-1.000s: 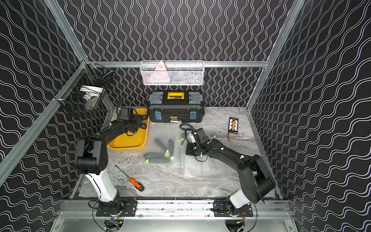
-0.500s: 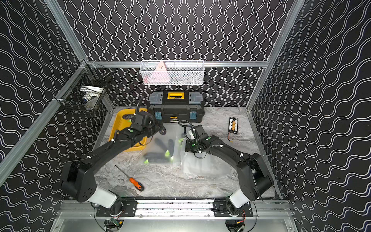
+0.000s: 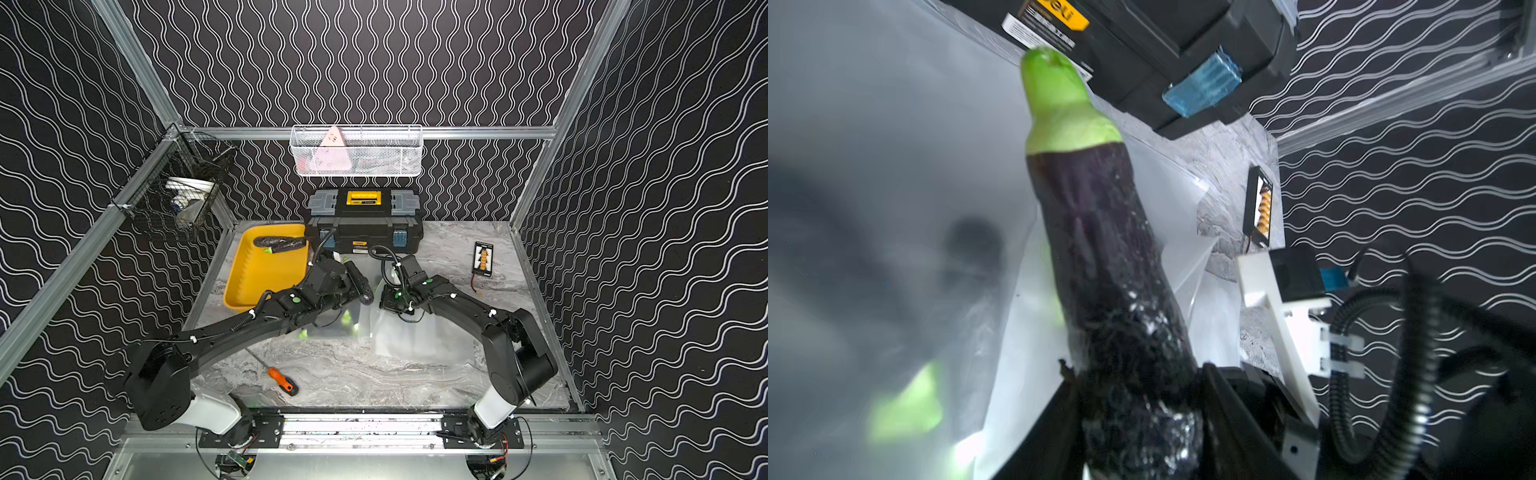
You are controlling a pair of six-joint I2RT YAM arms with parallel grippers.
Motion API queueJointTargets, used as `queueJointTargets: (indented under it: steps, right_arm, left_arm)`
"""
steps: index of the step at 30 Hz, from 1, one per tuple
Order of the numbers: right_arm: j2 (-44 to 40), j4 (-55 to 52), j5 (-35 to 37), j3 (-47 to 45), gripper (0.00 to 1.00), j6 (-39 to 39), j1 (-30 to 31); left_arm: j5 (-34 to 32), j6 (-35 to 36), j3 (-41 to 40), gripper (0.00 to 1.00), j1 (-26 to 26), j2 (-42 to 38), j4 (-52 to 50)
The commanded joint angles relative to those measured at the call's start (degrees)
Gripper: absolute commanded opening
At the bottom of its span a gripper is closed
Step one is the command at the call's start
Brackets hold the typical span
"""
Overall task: Place the eggplant in a zip-top bag and seal the zipper
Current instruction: Place the eggplant in the zipper food storage bag.
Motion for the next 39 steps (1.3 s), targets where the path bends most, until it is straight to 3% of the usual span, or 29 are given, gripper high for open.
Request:
queueJointTargets:
  steps: [1,5,14,19,26,35,39]
  right_arm:
    - [-0.9,-0.5,-1.7,0.2,0.05,2.4,0.1]
    - [-2.5,-1.5,-2.6,0.2,0.05,3.0,0.1]
    - [-8.4,-4.9,-3.6,-1.7,0.05,1.8,0.1]
    - [-10.4,-6.1,-3.1,-2.4,0.05,1.2,0.1]
    - [-7.9,-5.9,-1.9,-0.5,0.05,1.2,0.1]
    - [-7.4,-6.9,0.5,1.7,0.05,0.4,-0.1]
    - [-8.3,-7.4,1.0,1.9,0.05,-0.3,-0.2]
  left_arm:
    - [-4.3,-1.4,-0.5,0.44,-0.8,1.9,2.2]
    - [-5.6,-1.5,-0.9,0.45,-1.9,4.2,4.0]
    - [-9.0,5.3,0.9,0.45,-3.3,6.4,3.0]
    - [-6.2,11.5,0.2,0.46,-5.0,6.7,5.4]
    - [1.2,11.8,-5.3,0.51,-5.6,4.0,14.2]
    - [6.0,15.8,-0.6,0.52,-5.8,5.0,3.9]
    - [8.4,16.7,1.1,0.58,-5.8,5.9,1.4]
